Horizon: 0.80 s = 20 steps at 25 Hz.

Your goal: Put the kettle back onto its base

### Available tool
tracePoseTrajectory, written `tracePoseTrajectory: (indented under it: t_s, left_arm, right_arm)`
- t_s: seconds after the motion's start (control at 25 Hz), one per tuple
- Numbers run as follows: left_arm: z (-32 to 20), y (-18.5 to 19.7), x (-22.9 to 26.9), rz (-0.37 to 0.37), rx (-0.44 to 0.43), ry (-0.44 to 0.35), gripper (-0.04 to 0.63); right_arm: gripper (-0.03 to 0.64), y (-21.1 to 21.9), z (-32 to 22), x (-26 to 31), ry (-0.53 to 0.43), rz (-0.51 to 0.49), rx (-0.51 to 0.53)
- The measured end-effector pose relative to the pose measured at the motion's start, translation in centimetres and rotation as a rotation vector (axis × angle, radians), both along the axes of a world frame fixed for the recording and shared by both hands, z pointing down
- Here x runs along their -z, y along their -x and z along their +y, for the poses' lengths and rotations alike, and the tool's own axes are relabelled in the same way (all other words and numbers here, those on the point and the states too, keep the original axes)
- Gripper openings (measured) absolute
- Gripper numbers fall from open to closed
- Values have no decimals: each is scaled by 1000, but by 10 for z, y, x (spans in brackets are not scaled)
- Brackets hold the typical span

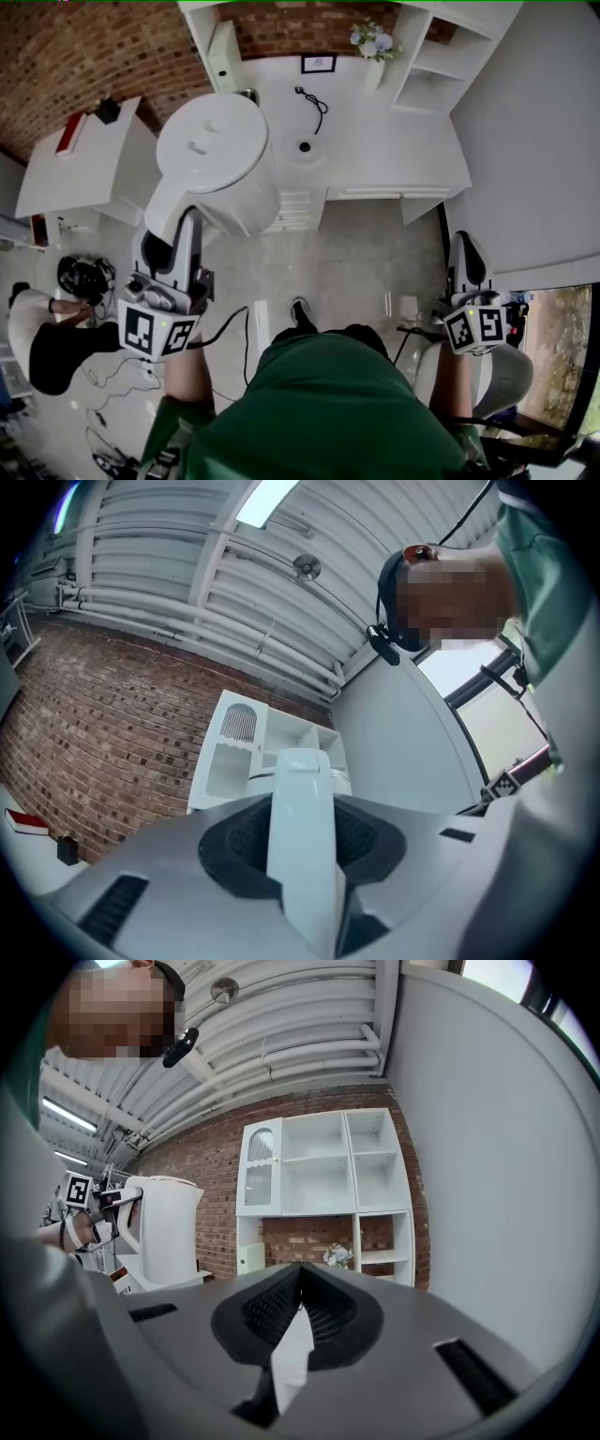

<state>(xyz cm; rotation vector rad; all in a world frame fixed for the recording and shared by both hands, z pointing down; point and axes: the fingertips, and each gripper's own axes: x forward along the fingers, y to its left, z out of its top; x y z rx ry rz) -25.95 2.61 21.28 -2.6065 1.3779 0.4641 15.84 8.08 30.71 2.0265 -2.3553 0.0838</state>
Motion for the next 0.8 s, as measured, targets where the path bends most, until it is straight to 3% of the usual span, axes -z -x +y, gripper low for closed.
tracePoseTrajectory:
  t_s: [0.28, 0.56, 0.8]
  left_arm:
    - [-57, -20, -32, -48, 49, 10, 135]
    - [-93, -57, -42, -17, 100, 16, 135]
    - [-118, -94, -35, -11, 171, 13, 137]
  right_arm:
    - [21, -2, -63, -24, 31, 28, 61]
    - [21, -22, -133, -45, 29, -8, 168]
    - [21, -35, -199, -28, -11, -15, 289]
